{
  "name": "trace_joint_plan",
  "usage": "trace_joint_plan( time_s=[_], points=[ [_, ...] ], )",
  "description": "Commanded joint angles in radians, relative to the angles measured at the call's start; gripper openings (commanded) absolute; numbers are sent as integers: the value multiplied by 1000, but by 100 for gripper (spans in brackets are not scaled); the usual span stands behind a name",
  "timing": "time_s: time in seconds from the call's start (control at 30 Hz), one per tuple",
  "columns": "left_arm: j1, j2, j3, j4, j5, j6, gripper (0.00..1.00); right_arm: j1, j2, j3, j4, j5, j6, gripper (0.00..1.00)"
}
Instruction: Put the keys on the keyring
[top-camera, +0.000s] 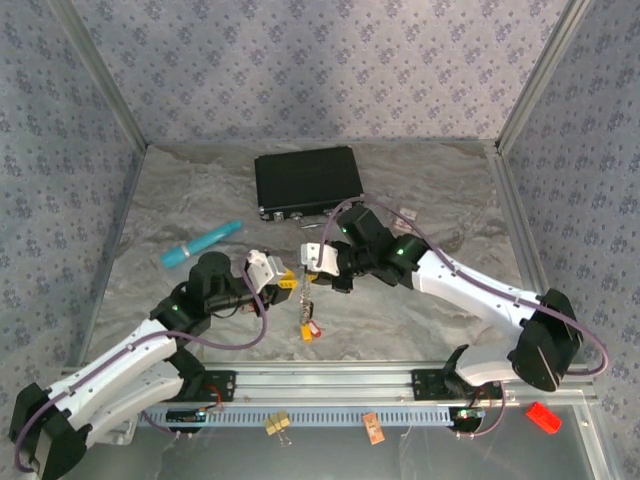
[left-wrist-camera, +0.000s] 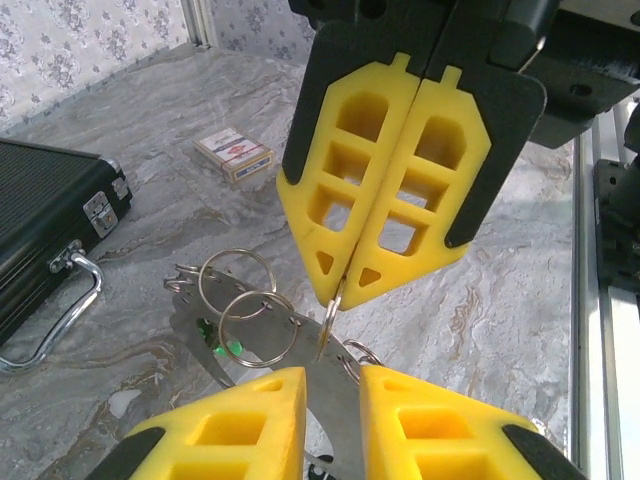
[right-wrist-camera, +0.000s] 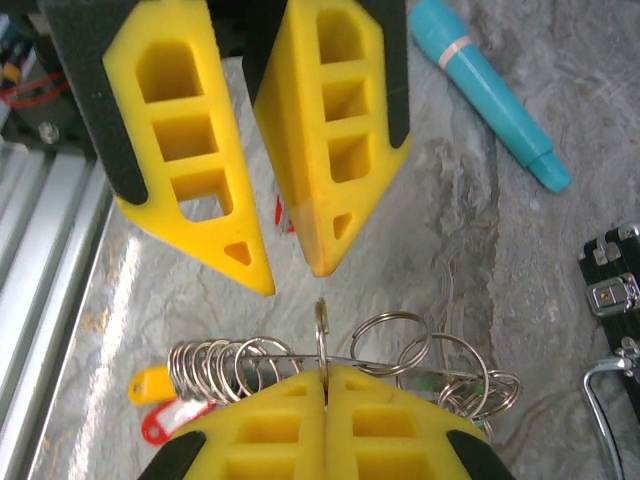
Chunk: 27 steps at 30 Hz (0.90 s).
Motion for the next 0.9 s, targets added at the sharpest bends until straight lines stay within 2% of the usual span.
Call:
trace_joint_plan(
  time_s=[0.0, 0.37, 0.6, 0.77, 0.83, 0.87],
  points=[
    [-8, 16, 33, -4, 42, 47, 21, 20, 17, 73, -122, 78, -81, 0],
    [-18, 56, 25, 65, 62, 46, 20, 58, 47, 101, -107, 49, -81, 0],
    [-22, 66, 37, 25, 84, 74, 2, 64, 49, 101, -88, 32, -63, 0],
    [-24, 56, 38, 6, 84, 88, 0, 12, -15, 39, 5, -53, 19, 0],
    [-26, 44, 24, 31, 82, 86, 0, -35, -53, -30, 72, -121, 72, 20],
    [-26, 38, 13, 55, 81, 85, 0, -63, -72, -72, 111, -156, 97, 27]
  ],
)
